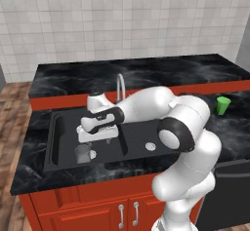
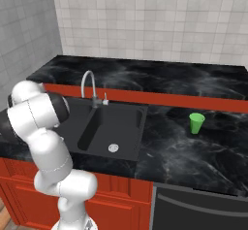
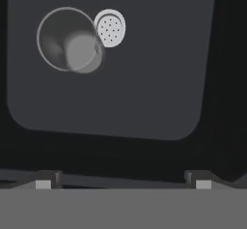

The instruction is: Move any existing items from the left basin to the right basin for drying. Then move the cup from the counter to the left basin of the sink for washing.

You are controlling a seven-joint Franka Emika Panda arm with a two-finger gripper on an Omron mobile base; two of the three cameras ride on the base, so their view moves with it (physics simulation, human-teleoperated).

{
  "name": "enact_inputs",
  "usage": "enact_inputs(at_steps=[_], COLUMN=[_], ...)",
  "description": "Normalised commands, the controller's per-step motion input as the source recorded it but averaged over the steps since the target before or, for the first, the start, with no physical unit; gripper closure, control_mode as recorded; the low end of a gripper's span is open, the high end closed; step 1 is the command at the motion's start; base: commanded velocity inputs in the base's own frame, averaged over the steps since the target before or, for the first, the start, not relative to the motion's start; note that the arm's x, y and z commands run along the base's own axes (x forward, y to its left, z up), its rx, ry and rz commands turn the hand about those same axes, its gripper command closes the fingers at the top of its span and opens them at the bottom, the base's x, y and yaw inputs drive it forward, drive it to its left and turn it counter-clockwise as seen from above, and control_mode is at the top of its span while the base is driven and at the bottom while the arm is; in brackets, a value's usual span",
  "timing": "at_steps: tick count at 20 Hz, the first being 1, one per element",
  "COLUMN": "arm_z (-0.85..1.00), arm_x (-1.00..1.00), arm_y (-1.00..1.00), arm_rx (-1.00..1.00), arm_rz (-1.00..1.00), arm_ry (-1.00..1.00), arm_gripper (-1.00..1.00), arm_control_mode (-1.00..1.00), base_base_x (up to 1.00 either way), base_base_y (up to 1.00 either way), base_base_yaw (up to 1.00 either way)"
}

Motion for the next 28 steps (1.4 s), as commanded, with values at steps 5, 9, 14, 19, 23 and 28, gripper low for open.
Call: enact_inputs(at_steps=[5, 9, 14, 19, 23, 28], arm_z=[-0.07, -0.04, -0.02, 0.0, 0.0, 0.0], arm_x=[0.1, 0.04, 0.01, 0.02, 0.03, 0.0], arm_y=[0.01, 0.14, 0.11, 0.03, 0.01, 0.0], arm_rx=[0.0, -0.01, 0.0, 0.0, 0.0, 0.0], arm_rz=[0.0, 0.0, 0.0, 0.0, 0.0, 0.0], arm_ry=[0.0, 0.0, 0.0, 0.0, 0.0, 0.0], arm_gripper=[-1.0, -1.0, -1.0, -1.0, -1.0, -1.0], arm_control_mode=[-1.0, -1.0, -1.0, -1.0, -1.0, -1.0], base_base_x=[0.0, 0.0, 0.0, 0.0, 0.0, 0.0], base_base_y=[0.0, 0.0, 0.0, 0.0, 0.0, 0.0], base_base_yaw=[0.0, 0.0, 0.0, 0.0, 0.0, 0.0])
